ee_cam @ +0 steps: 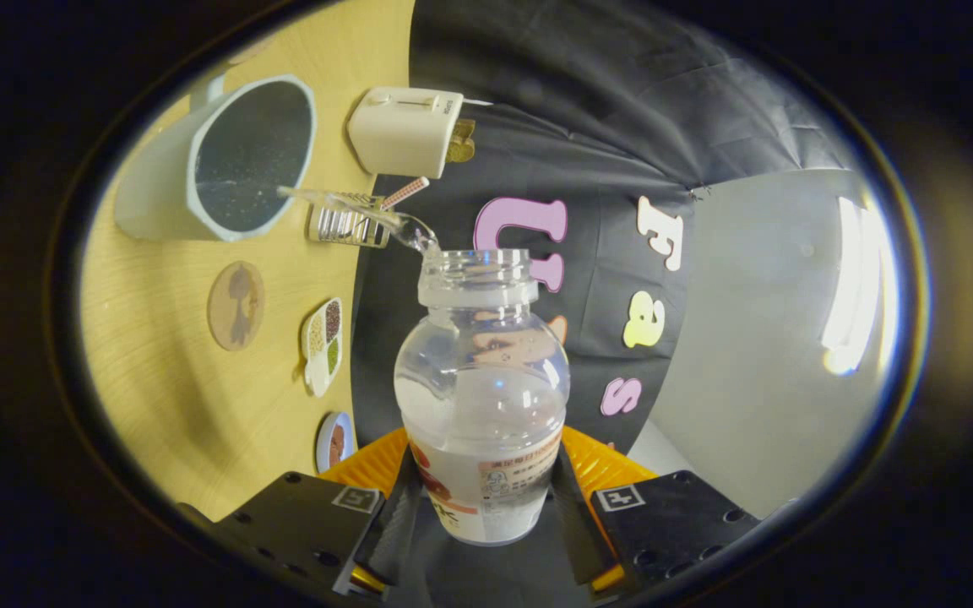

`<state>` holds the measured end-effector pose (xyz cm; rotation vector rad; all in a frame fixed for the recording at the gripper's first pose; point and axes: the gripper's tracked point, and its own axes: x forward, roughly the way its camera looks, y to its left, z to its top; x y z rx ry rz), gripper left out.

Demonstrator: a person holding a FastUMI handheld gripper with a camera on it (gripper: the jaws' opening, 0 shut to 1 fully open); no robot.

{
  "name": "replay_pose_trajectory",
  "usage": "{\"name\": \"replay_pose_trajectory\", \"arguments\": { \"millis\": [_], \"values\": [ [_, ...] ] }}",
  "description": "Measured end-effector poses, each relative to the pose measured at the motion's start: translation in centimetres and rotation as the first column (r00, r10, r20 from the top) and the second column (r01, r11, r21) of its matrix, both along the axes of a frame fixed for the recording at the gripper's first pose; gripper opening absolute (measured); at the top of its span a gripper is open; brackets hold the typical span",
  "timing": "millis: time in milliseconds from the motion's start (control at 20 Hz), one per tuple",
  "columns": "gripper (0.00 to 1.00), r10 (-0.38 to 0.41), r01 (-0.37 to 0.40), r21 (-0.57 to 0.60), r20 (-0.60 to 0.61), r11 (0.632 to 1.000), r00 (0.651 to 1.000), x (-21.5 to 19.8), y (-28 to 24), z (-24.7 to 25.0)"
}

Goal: Take the bottle from table, then pour the juice into the cup, finally place the bottle on the coaster

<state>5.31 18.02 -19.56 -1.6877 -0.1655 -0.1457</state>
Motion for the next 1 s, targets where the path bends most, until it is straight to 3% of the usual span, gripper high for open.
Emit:
{"name": "replay_pose_trajectory", "arguments": {
  "millis": [1000],
  "values": [
    [0.78, 0.035, -0.032, -0.092, 0.031, 0.995, 0.999, -0.1, 1.4, 0.9]
  ]
}}
